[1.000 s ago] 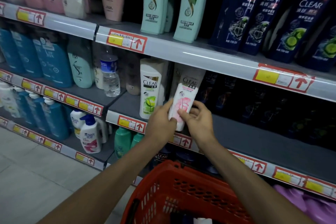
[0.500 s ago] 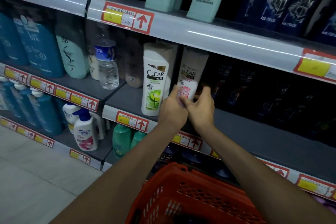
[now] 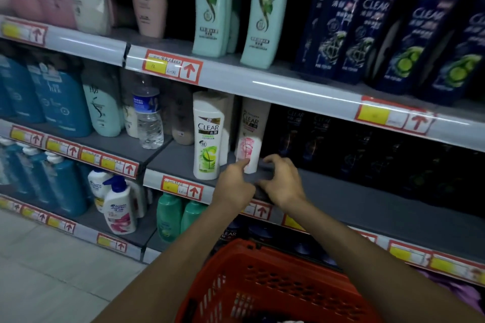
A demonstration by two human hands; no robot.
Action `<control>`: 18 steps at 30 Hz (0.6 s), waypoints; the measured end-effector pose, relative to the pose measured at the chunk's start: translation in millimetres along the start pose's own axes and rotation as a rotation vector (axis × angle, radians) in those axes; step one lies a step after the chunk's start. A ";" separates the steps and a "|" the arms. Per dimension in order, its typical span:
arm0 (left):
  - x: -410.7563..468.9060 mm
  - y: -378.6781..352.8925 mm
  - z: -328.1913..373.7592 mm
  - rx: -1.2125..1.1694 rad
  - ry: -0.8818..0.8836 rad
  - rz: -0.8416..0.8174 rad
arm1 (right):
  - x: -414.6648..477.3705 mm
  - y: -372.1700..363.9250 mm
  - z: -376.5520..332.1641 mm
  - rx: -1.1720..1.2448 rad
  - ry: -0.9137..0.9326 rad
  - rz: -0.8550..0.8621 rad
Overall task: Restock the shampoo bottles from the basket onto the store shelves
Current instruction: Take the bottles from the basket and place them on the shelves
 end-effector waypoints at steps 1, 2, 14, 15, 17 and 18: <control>-5.0 0.0 -1.1 0.009 0.003 -0.007 | -5.8 1.7 3.9 -0.057 0.022 -0.017; -13.3 1.2 6.6 0.042 -0.006 -0.019 | -14.0 9.6 8.0 -0.096 0.038 -0.032; -135.7 -8.8 76.3 0.564 -0.192 -0.258 | -141.0 100.1 102.3 -0.323 0.032 -0.262; -144.6 -16.7 76.2 0.583 -0.199 -0.297 | -154.0 103.8 114.9 -0.308 0.036 -0.278; -162.0 -35.7 73.4 0.587 -0.195 -0.394 | -178.6 104.2 143.3 -0.278 0.050 -0.319; -170.2 -47.3 69.3 0.591 -0.195 -0.448 | -190.6 99.6 160.6 -0.273 0.044 -0.348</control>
Point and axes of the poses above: each hand's wrist, its own x-axis towards the middle knuckle, its own y-axis out of the back of the hand, z = x × y, the point moved 7 cm from there along x, towards the middle knuckle, and after that the axes turned 15 degrees about -y, right-handed, at the moved point
